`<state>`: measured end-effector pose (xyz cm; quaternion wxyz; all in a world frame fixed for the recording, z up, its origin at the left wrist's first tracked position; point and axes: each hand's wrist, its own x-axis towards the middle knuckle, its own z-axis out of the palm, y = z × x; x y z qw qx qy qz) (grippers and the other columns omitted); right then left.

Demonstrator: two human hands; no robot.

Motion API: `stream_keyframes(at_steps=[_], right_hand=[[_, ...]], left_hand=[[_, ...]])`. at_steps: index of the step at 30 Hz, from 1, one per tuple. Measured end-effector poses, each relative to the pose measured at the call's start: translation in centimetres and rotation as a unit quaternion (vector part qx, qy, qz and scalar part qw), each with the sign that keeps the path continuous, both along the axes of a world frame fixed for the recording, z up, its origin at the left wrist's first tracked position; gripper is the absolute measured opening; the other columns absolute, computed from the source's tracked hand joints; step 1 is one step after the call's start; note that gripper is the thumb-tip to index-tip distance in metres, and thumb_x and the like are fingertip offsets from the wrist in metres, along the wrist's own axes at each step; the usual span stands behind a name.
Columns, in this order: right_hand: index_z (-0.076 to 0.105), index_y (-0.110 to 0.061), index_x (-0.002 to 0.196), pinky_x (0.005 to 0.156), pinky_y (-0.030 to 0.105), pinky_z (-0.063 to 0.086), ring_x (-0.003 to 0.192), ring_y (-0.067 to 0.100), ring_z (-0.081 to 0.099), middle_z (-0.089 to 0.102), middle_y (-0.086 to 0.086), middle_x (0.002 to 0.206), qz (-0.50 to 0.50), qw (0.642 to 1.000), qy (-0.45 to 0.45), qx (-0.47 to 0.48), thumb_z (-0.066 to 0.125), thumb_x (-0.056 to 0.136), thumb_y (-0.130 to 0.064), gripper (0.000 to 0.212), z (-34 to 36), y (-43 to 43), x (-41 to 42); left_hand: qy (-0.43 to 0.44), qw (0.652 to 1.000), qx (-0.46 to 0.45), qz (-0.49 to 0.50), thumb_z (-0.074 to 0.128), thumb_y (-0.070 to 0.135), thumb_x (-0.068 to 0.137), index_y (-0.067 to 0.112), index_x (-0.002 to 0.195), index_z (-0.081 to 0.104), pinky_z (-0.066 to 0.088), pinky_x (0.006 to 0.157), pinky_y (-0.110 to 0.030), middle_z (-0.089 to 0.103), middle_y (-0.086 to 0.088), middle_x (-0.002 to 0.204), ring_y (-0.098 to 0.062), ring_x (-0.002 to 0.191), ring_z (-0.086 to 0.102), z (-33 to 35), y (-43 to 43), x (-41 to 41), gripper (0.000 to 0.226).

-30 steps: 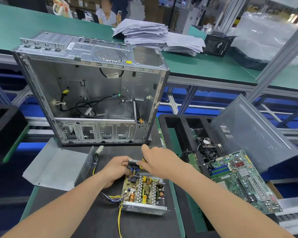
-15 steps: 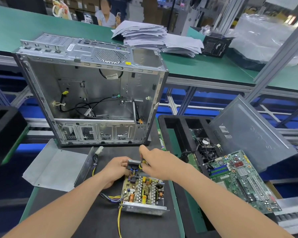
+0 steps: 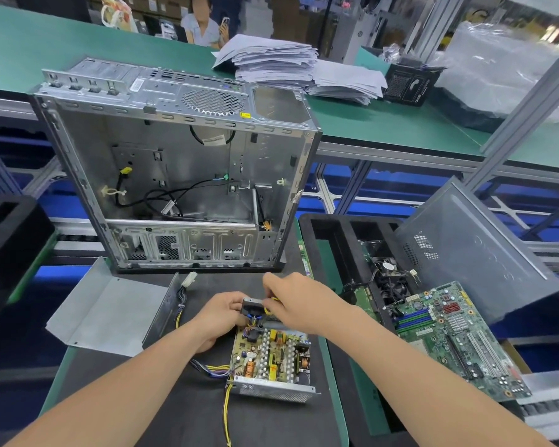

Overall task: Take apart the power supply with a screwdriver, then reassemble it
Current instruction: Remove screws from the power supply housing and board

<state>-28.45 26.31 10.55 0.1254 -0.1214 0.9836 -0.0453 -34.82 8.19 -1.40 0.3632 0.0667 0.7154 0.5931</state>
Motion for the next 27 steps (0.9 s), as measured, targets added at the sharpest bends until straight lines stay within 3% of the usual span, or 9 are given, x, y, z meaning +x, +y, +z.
stream_keyframes(at_steps=[3, 5, 8, 11, 17, 20, 24, 27], right_hand=[[0.052, -0.012, 0.098, 0.053, 0.032, 0.032, 0.071, 0.031, 0.055, 0.043, 0.001, 0.072, -0.065, 0.993, 0.022, 0.096, 0.038, 0.110, -0.056, 0.048, -0.2, -0.9, -0.5], [0.047, -0.012, 0.083, 0.054, 0.033, 0.032, 0.068, 0.029, 0.053, 0.041, 0.001, 0.070, -0.068, 0.989, 0.030, 0.125, 0.034, 0.107, -0.063, 0.058, -0.2, -1.1, -0.5], [0.039, -0.016, 0.104, 0.054, 0.036, 0.039, 0.067, 0.030, 0.056, 0.050, 0.001, 0.074, -0.052, 0.998, -0.031, 0.031, 0.046, 0.106, -0.046, 0.031, 0.3, -0.5, -0.3], [0.034, -0.017, 0.105, 0.051, 0.035, 0.037, 0.058, 0.024, 0.047, 0.050, 0.004, 0.073, -0.060, 0.996, -0.066, -0.016, 0.047, 0.105, -0.030, 0.019, 0.5, -0.4, 0.1], [0.051, -0.010, 0.106, 0.063, 0.036, 0.041, 0.074, 0.031, 0.054, 0.050, 0.004, 0.084, -0.087, 0.993, 0.009, 0.080, 0.039, 0.109, -0.053, 0.045, 0.7, -0.9, 0.5], [0.045, -0.012, 0.096, 0.056, 0.034, 0.036, 0.066, 0.028, 0.051, 0.046, 0.002, 0.073, -0.115, 0.993, 0.023, 0.019, 0.043, 0.109, -0.048, 0.038, 0.8, -0.5, 0.9], [0.049, -0.011, 0.089, 0.050, 0.032, 0.031, 0.060, 0.025, 0.051, 0.052, 0.005, 0.069, -0.165, 0.982, 0.047, -0.076, 0.051, 0.105, -0.044, 0.037, 1.8, 0.6, 1.2], [0.051, -0.013, 0.084, 0.048, 0.031, 0.031, 0.055, 0.021, 0.048, 0.052, 0.004, 0.064, -0.184, 0.975, 0.062, -0.106, 0.054, 0.103, -0.045, 0.038, 2.2, 1.2, 1.2]], left_hand=[[0.002, 1.000, -0.006, 0.002, 0.052, -0.025, 0.077, 0.001, 0.108, 0.072, 0.045, 0.077, -0.029, 0.072, -0.029, 0.109, -0.023, 0.090, 0.064, -0.2, -0.1, -0.1, 0.044], [0.007, 1.000, -0.009, 0.001, 0.053, -0.024, 0.077, 0.000, 0.107, 0.072, 0.045, 0.079, -0.031, 0.071, -0.030, 0.110, -0.023, 0.091, 0.063, -0.3, -0.1, -0.2, 0.043], [0.006, 1.000, -0.008, -0.007, 0.055, -0.023, 0.078, 0.004, 0.106, 0.073, 0.047, 0.076, -0.028, 0.075, -0.025, 0.107, -0.019, 0.086, 0.066, -0.2, -0.3, -0.3, 0.043], [0.007, 1.000, -0.008, -0.013, 0.055, -0.022, 0.078, 0.007, 0.105, 0.074, 0.048, 0.073, -0.025, 0.076, -0.021, 0.106, -0.016, 0.085, 0.067, -0.3, -0.2, -0.2, 0.044], [-0.002, 1.000, -0.003, -0.023, 0.043, -0.025, 0.072, 0.008, 0.106, 0.073, 0.047, 0.082, -0.030, 0.074, -0.022, 0.111, -0.023, 0.095, 0.066, 0.1, -0.4, -0.3, 0.056], [0.012, 0.998, -0.003, -0.057, 0.034, -0.029, 0.067, 0.011, 0.108, 0.072, 0.047, 0.071, -0.025, 0.074, -0.020, 0.113, -0.019, 0.092, 0.067, 0.2, -0.9, -0.2, 0.069], [0.042, 0.995, -0.009, -0.087, 0.036, -0.031, 0.072, 0.011, 0.115, 0.070, 0.052, 0.095, -0.035, 0.077, -0.009, 0.116, -0.023, 0.114, 0.070, 0.6, -1.3, 0.0, 0.070], [0.125, 0.985, -0.081, -0.085, 0.046, -0.022, 0.082, 0.022, 0.111, 0.071, 0.054, 0.096, -0.029, 0.078, 0.000, 0.108, -0.015, 0.110, 0.071, 1.5, -1.6, -0.2, 0.059]])
